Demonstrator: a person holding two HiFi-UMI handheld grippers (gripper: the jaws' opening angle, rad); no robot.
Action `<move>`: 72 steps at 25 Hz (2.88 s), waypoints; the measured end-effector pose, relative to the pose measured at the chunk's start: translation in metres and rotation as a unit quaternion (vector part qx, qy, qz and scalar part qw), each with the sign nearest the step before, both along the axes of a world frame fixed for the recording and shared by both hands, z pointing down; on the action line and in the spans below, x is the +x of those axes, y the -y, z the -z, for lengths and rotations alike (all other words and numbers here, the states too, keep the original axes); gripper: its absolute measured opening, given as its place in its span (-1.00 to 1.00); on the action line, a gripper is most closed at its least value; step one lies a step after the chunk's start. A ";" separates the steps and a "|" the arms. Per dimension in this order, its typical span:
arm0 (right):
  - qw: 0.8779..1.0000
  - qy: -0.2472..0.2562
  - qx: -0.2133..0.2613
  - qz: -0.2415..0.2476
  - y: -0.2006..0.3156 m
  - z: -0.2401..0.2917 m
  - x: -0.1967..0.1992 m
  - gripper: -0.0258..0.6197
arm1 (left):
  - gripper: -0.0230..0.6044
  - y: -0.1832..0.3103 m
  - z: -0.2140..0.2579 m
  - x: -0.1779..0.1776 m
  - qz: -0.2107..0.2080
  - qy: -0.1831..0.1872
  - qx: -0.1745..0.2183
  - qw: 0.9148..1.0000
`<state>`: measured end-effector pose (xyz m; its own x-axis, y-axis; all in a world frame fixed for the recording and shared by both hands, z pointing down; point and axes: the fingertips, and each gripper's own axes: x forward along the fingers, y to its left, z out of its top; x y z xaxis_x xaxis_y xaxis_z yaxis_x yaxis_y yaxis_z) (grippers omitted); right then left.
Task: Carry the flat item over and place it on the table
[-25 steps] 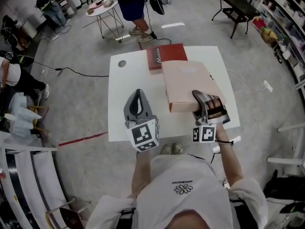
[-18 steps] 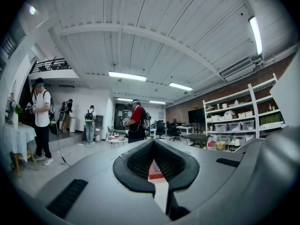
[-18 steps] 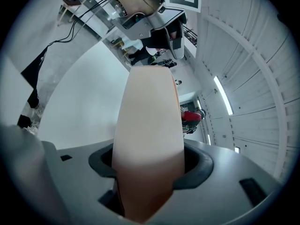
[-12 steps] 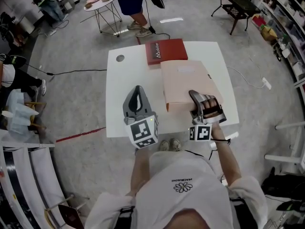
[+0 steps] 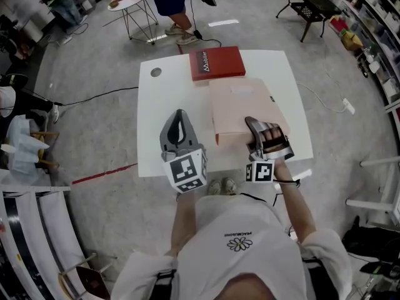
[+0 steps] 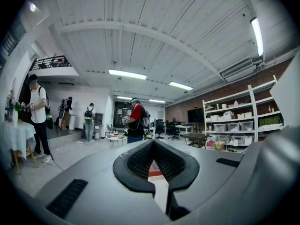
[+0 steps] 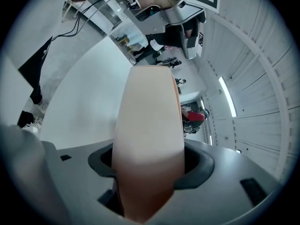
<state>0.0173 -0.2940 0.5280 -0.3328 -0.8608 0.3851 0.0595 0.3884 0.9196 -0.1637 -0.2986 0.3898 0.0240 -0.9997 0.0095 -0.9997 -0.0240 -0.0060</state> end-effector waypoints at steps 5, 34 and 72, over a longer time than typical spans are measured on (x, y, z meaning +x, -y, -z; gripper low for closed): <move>1.000 0.000 -0.006 -0.001 -0.003 -0.002 0.000 -0.04 | -0.88 -0.003 0.002 0.001 0.001 -0.002 0.001 1.000; 0.973 -0.007 -0.231 0.011 -0.034 -0.081 -0.020 0.11 | -0.88 -0.005 0.003 -0.004 -0.001 -0.013 0.013 1.000; 0.920 0.373 -0.105 -0.064 0.028 0.123 -0.002 0.10 | -0.88 -0.006 0.028 0.035 -0.034 0.003 0.040 0.999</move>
<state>0.0157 -0.3217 0.4053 -0.4737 -0.8434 0.2535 -0.6155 0.5230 0.5896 -0.1285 -0.2926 0.3616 0.0930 -0.9933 -0.0692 -0.9956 -0.0921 -0.0160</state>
